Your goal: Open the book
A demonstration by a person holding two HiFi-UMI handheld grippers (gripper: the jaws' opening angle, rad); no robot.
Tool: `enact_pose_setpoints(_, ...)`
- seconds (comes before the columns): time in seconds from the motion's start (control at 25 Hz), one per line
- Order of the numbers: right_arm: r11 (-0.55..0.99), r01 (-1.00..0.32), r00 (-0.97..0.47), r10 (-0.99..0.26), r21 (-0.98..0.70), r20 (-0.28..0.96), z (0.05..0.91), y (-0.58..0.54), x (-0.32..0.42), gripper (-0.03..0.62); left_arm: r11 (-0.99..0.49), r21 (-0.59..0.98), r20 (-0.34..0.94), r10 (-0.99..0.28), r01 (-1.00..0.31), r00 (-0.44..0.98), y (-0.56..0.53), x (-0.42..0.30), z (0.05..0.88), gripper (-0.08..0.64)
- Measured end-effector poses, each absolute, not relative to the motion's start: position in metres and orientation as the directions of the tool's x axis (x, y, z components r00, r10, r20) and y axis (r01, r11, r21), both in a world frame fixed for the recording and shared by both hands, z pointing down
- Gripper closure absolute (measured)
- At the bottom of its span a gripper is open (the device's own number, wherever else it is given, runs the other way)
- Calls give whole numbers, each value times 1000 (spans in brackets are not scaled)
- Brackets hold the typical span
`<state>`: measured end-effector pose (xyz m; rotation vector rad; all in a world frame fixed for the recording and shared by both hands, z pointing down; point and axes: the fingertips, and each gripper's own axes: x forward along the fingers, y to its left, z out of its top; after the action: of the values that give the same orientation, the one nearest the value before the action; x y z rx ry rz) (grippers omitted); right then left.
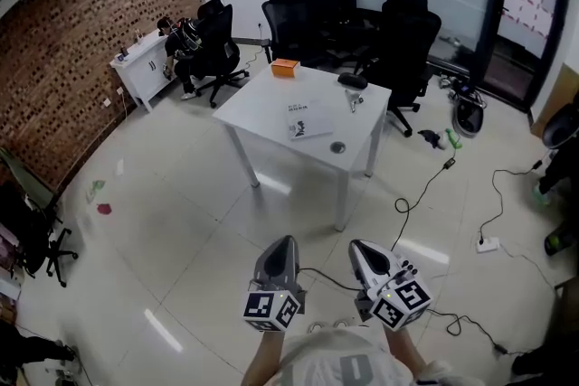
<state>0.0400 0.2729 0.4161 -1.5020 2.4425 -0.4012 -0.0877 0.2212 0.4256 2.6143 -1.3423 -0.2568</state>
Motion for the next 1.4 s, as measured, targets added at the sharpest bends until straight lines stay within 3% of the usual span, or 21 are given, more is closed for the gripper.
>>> enact_pose_setpoints(0.4,419,-808,-428,-900,-414,-76,418,278,48,589,-536,262,-85,-841,-803,534,223,-100,426,548)
enact_pose_setpoints(0.84,378,-801,-424,-906,-464,-6,449,271,84,589,-455,286,-41,-885,-844,463,210,-100,439,548)
enact_pose_setpoints(1.16,473,-760,-538,-843,-446,23,460,245,67,589,-429,308,-46,-898,-849,437,198,-82,452,548)
enact_pose_setpoints(1.4,458,-759,-551,-830,-463,82,488,212,70,589,-395,315,-24,-912,-863,409,154,-88,470,548)
